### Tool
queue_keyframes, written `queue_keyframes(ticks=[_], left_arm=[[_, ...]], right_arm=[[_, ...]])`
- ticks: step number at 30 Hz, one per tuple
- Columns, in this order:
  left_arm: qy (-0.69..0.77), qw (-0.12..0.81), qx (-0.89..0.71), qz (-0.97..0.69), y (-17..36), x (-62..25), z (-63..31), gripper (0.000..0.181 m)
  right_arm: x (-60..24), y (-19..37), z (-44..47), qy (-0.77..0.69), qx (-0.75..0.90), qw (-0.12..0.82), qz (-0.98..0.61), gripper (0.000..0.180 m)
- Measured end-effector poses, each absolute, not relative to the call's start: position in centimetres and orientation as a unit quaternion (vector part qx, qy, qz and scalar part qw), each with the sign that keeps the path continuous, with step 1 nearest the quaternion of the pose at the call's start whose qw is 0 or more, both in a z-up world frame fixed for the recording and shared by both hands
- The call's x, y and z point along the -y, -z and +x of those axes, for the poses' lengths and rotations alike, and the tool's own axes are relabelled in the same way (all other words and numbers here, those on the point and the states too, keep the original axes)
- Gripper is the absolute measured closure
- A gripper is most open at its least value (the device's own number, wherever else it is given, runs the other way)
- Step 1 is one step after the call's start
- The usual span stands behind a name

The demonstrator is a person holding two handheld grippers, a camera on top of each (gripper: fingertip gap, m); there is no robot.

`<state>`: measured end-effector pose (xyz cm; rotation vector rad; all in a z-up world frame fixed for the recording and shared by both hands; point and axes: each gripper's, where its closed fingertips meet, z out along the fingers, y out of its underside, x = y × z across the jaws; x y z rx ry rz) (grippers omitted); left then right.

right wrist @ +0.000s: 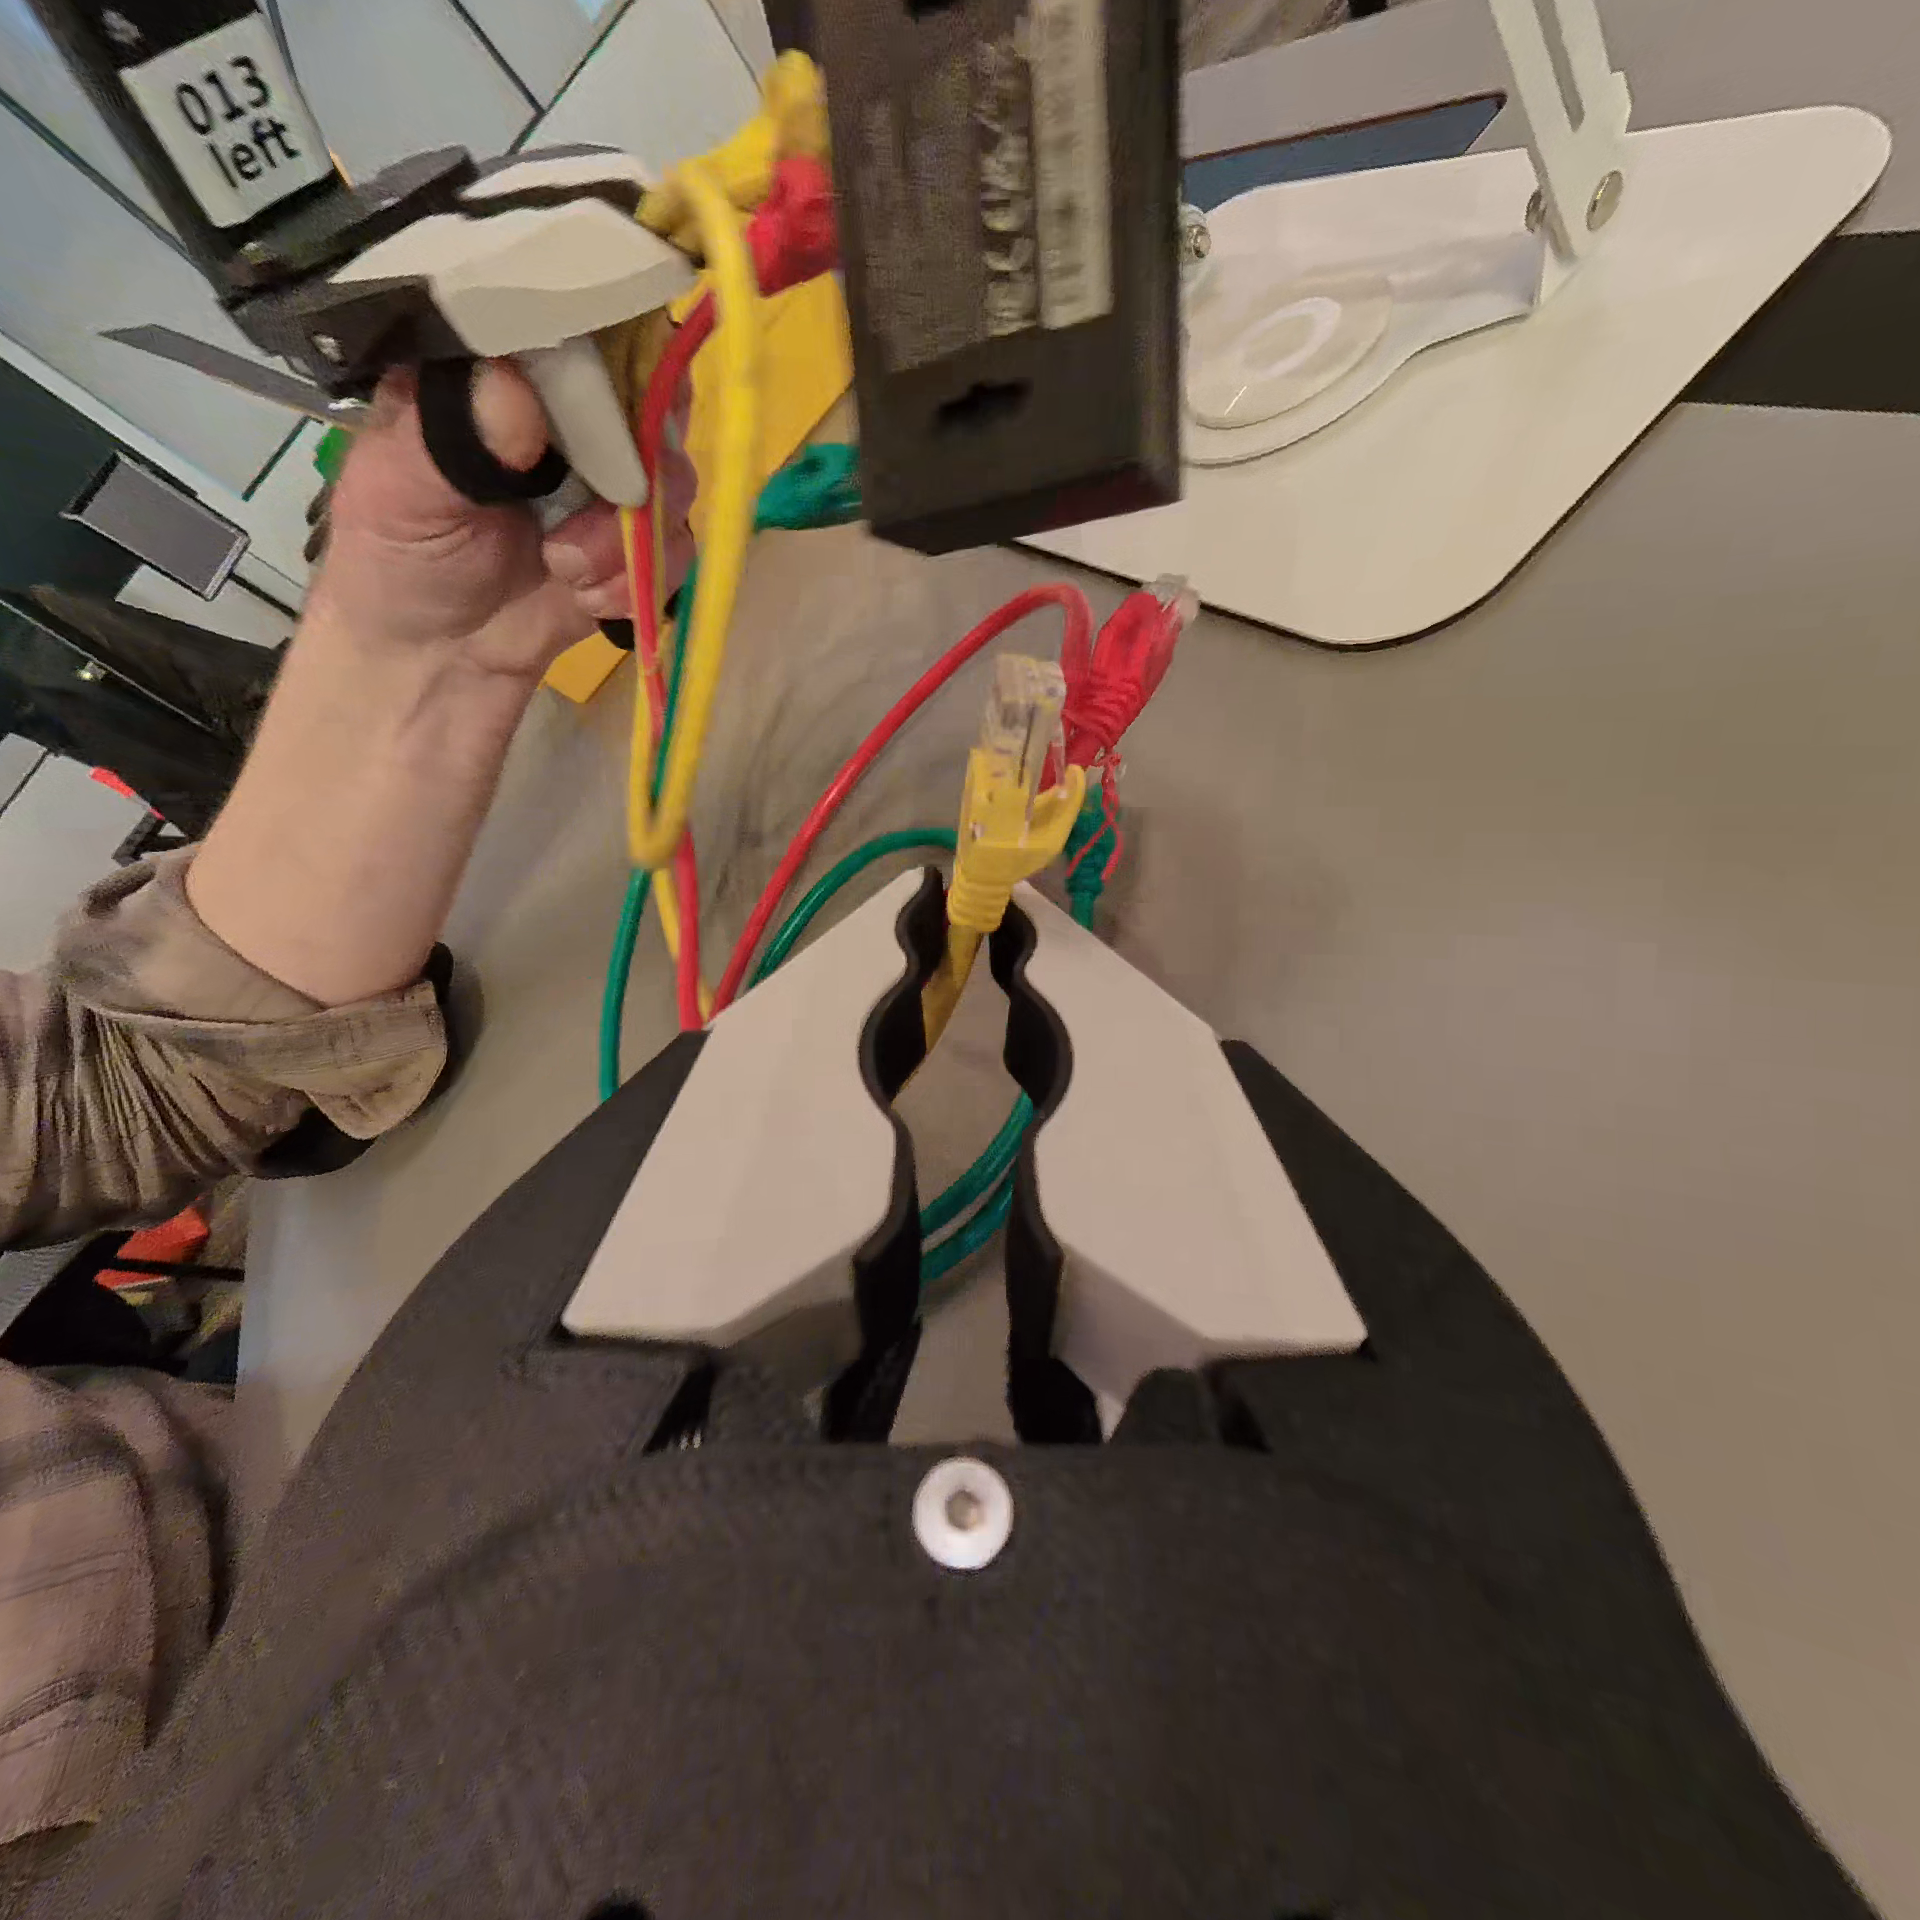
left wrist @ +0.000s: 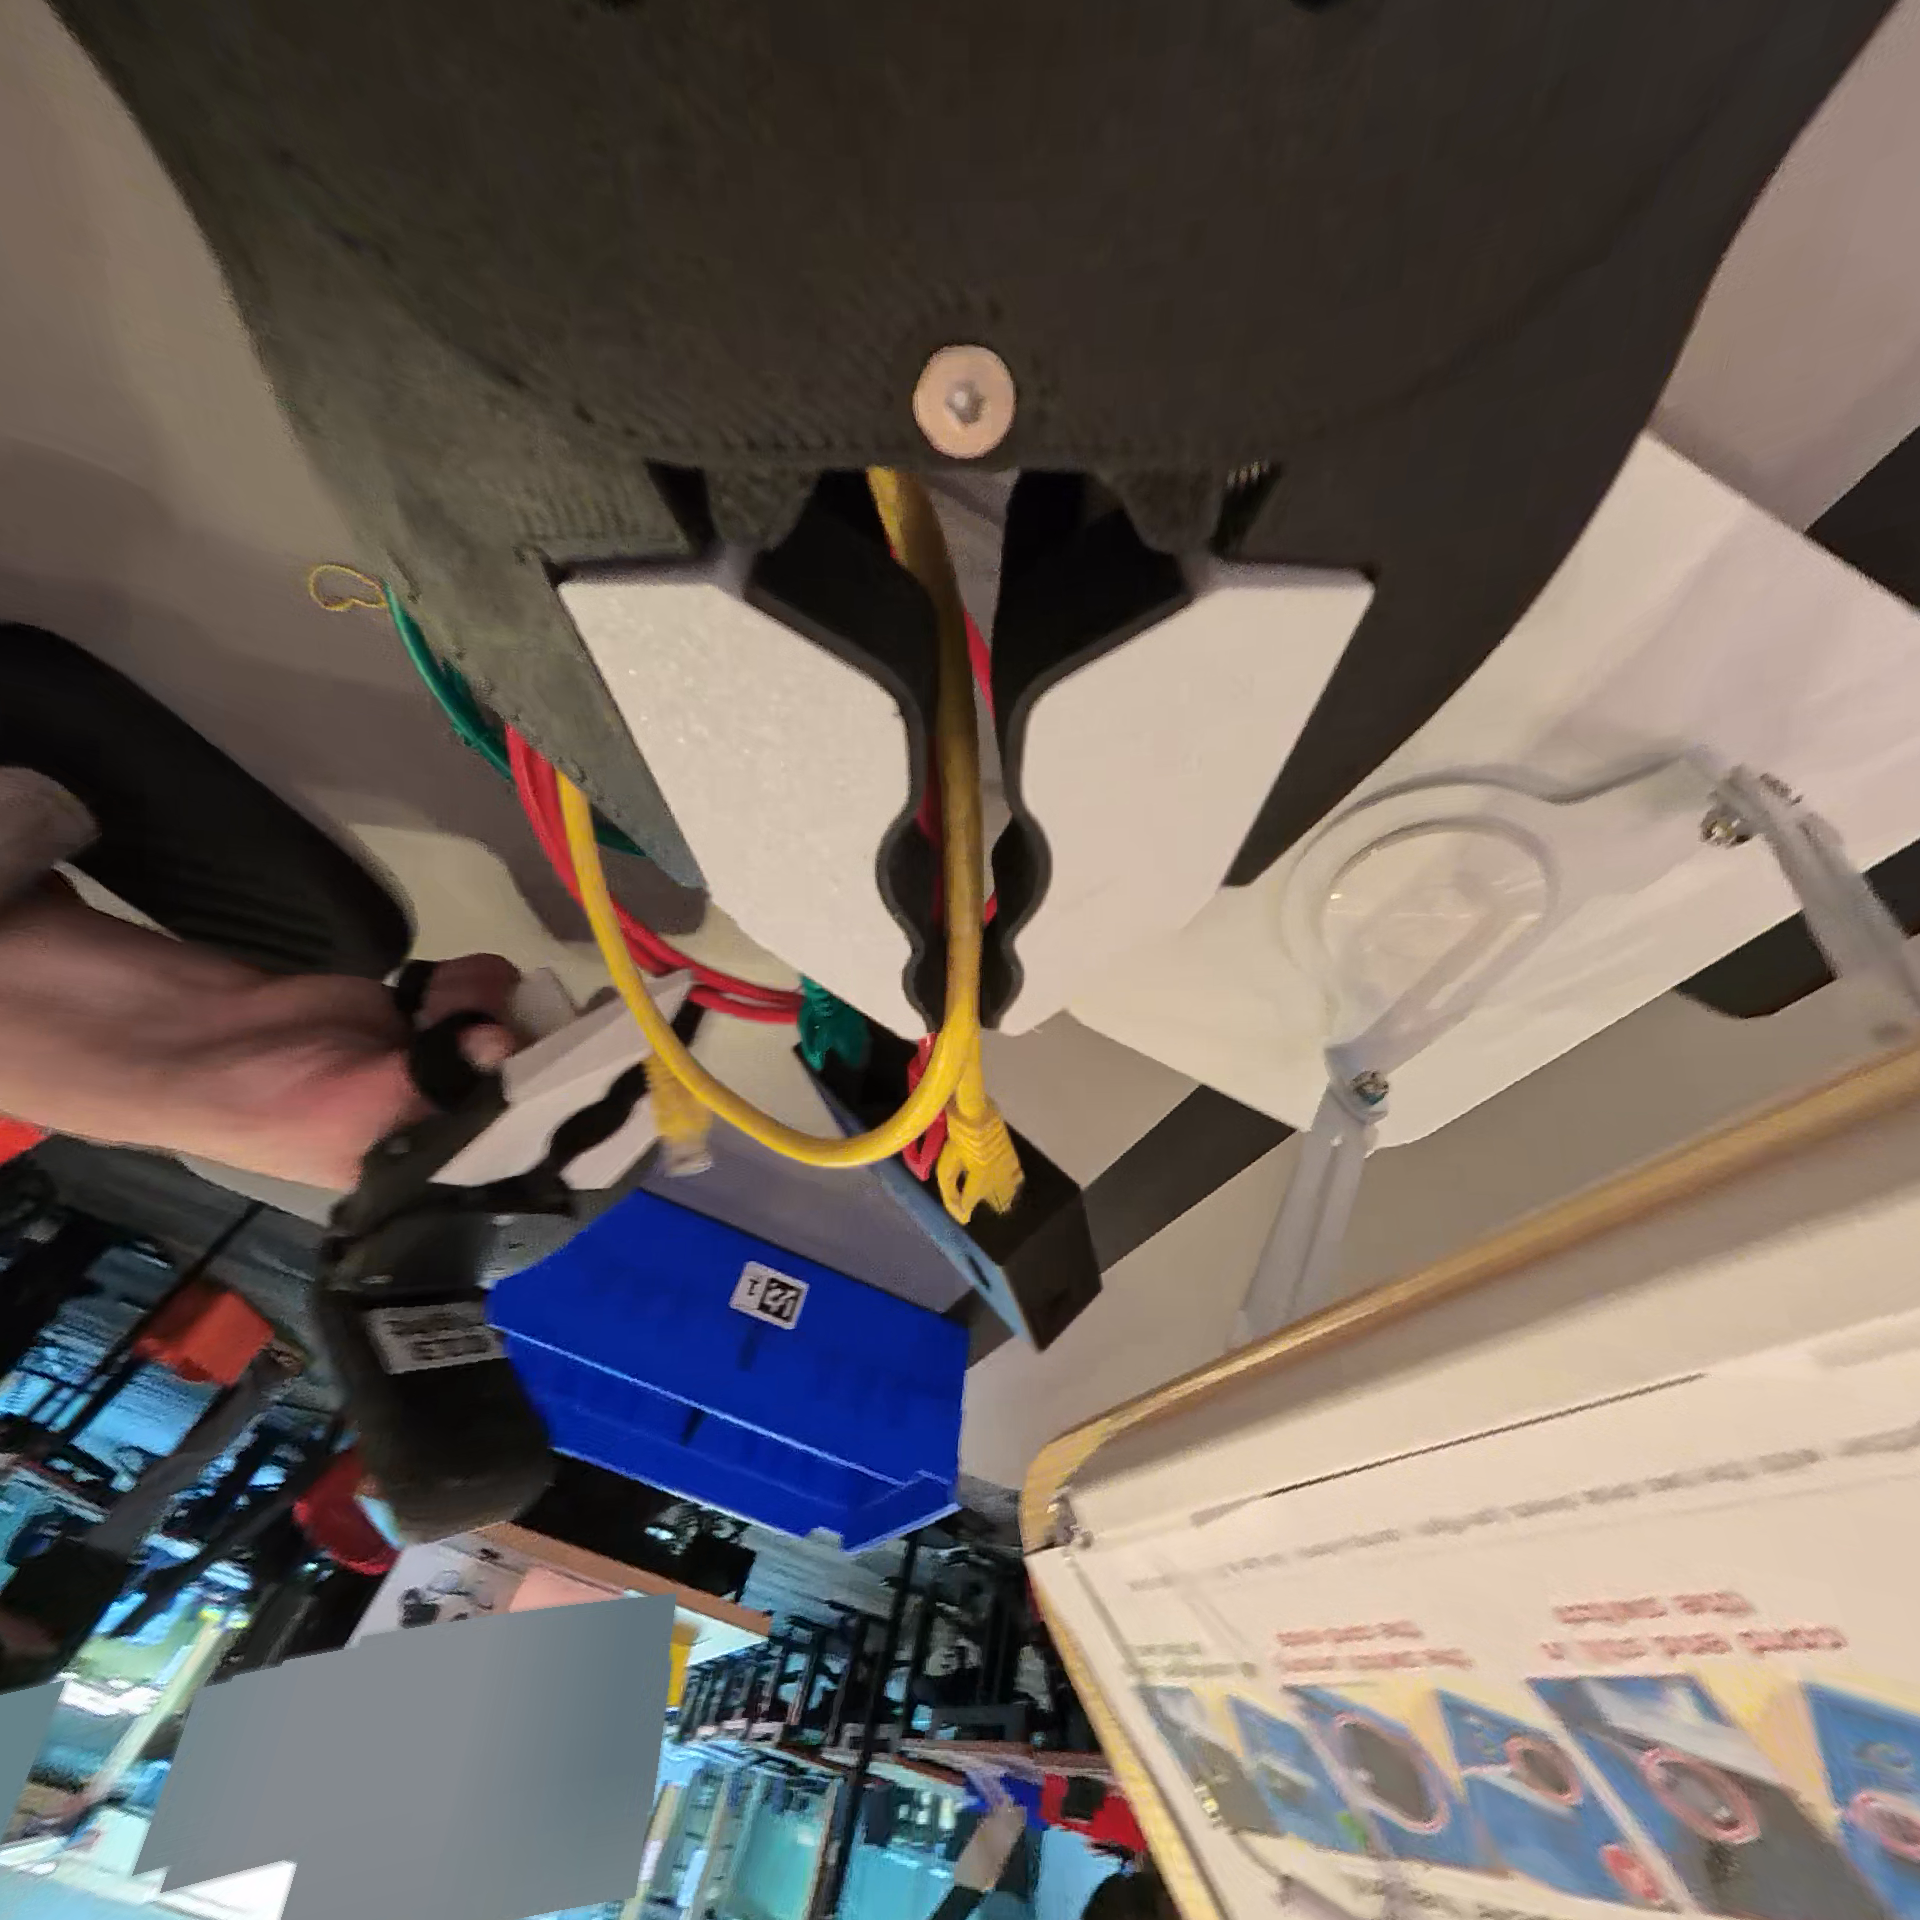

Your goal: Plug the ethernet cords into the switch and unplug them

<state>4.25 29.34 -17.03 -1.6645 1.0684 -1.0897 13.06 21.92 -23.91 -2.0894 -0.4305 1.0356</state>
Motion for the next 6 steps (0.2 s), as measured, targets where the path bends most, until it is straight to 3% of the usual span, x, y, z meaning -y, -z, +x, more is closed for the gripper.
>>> queue_keyframes(ticks=[1,6], left_arm=[[0.436,0.426,-0.421,-0.671,17.2,-29.5,4.2,0.175],[0.417,0.429,-0.401,-0.693,17.9,-30.4,4.0,0.175]], right_arm=[[-21.5,23.6,13.1,-0.407,0.167,0.382,-0.813,0.173],[-18.9,22.3,12.0,-0.409,0.187,0.397,-0.800,0.175]])
